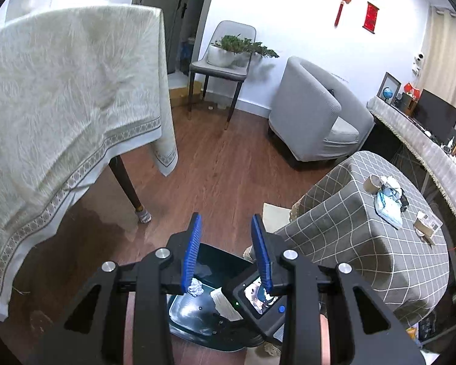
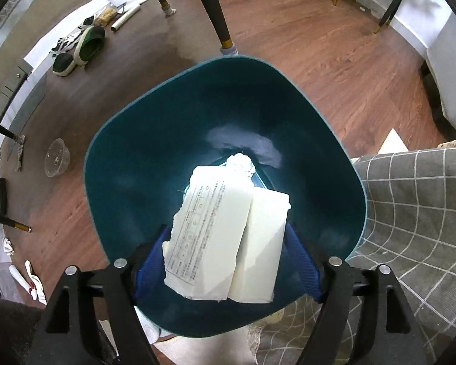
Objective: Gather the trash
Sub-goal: 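Move both tools back over the table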
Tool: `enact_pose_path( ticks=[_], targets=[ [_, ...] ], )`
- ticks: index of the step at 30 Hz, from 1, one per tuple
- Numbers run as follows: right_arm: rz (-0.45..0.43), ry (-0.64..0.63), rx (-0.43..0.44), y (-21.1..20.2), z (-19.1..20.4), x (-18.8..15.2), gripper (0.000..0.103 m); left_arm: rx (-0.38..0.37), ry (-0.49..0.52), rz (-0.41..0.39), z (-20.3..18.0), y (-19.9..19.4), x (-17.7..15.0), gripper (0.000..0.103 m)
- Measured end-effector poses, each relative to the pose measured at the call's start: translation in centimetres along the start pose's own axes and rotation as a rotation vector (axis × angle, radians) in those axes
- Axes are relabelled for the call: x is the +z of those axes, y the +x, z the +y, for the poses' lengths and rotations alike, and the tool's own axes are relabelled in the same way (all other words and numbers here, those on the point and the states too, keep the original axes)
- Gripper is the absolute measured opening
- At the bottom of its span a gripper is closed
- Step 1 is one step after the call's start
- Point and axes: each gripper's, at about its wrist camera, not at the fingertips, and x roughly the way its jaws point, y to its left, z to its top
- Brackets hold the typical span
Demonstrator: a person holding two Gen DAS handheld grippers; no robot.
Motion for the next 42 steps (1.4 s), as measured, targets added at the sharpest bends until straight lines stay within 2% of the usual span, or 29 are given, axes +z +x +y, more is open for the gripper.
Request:
enact_pose_path(
  ticks=[7, 11, 17, 22, 29, 36, 37, 42],
  targets=[
    [-0.061, -0.016, 0.028, -2.9, 0.3, -0.1, 0.081, -0.016, 0.009, -0.041, -1.3, -1.5, 1.3, 0.035],
    [-0.091, -0.031, 0.051, -4.0, 0.5, -0.1, 0.091, -0.023, 0.0, -0.057, -1.9, -1.9, 1.9, 0.035],
    [-0.17, -0.054, 0.062, -6.8, 0.7, 0.2, 0.091, -0.021, -0.001, -0.072, -2.8, -2.3, 2.6, 0.035],
    [-0.274, -0.045, 0.057, -11.2, -0.1, 0.4, 0.091, -0.007, 0.015, -0.094, -3.6, -3.1, 3.3, 0.038],
    [-0.423, -0.01, 0.043, -17.6, -2.2, -0.1, 0.091, 0.01, 0.061, -0.132, -5.2, -4.1, 3.9, 0.048],
    [-0.497, 0.029, -0.003, -21.4, -5.4, -1.6, 0.091, -0.032, 0.084, -0.131, -8.1, -3.1, 4.1, 0.055],
    [-0.505, 0.038, -0.007, -21.9, -6.0, -1.9, 0.091, -0.04, 0.092, -0.132, -8.7, -3.0, 4.1, 0.058],
    [-0.543, 0.082, -0.029, -24.1, -8.9, -3.6, 0.085, -0.068, 0.112, -0.133, -10.9, -2.1, 4.1, 0.065]
  ],
)
